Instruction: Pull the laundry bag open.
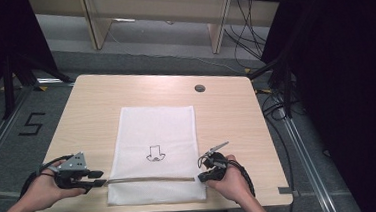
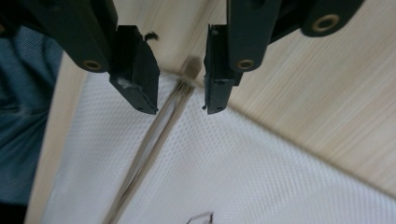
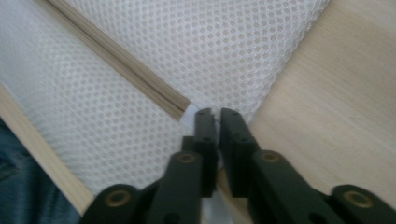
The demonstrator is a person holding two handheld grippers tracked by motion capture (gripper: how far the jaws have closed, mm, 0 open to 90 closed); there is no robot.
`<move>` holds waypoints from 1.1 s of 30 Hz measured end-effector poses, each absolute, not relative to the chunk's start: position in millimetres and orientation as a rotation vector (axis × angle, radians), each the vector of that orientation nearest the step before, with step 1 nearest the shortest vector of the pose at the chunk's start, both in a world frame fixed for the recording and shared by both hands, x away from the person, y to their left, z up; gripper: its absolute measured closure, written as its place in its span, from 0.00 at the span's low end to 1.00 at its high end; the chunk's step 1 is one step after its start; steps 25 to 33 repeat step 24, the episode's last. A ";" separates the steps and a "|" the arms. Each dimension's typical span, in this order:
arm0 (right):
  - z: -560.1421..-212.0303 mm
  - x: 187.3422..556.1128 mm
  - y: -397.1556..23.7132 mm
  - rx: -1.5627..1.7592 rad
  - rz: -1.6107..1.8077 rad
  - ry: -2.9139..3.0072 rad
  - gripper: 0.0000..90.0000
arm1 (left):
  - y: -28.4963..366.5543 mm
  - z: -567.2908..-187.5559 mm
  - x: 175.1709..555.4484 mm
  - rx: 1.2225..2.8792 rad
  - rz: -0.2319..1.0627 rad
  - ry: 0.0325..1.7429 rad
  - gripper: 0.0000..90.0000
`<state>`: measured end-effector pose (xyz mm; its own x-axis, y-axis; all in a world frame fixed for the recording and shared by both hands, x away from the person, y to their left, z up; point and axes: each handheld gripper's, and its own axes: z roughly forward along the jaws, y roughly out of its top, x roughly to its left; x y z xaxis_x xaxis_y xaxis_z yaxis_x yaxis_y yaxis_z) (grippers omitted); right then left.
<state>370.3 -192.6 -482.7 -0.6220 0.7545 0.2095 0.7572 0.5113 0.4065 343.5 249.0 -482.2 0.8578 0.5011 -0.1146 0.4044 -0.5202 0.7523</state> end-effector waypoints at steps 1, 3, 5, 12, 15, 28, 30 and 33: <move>-481.4 369.8 -192.7 -1.393 -0.747 -2.701 0.80 | 248.9 -480.1 342.1 2.158 0.159 0.652 0.68; -476.4 367.8 -191.5 -1.418 -0.736 -2.732 0.80 | 249.7 -477.9 343.6 2.129 0.187 0.628 0.61; -471.5 369.4 -192.7 -1.384 -0.829 -2.766 0.78 | 249.3 -478.0 345.6 2.094 0.210 0.665 0.56; -465.0 368.6 -195.3 -1.436 -0.896 -2.773 0.76 | 262.9 -472.1 355.9 1.904 0.275 0.841 0.46; -463.7 369.4 -196.2 -1.424 -0.977 -2.793 0.77 | 271.4 -471.3 359.3 1.855 0.372 0.931 0.35; -461.4 371.0 -197.0 -1.428 -1.036 -2.792 0.76 | 281.0 -471.4 363.8 1.794 0.413 1.011 0.35; -461.4 371.0 -197.0 -1.428 -1.036 -2.792 0.76 | 281.0 -471.4 363.8 1.794 0.413 1.011 0.35; -461.4 371.0 -197.0 -1.428 -1.036 -2.792 0.76 | 281.0 -471.4 363.8 1.794 0.413 1.011 0.35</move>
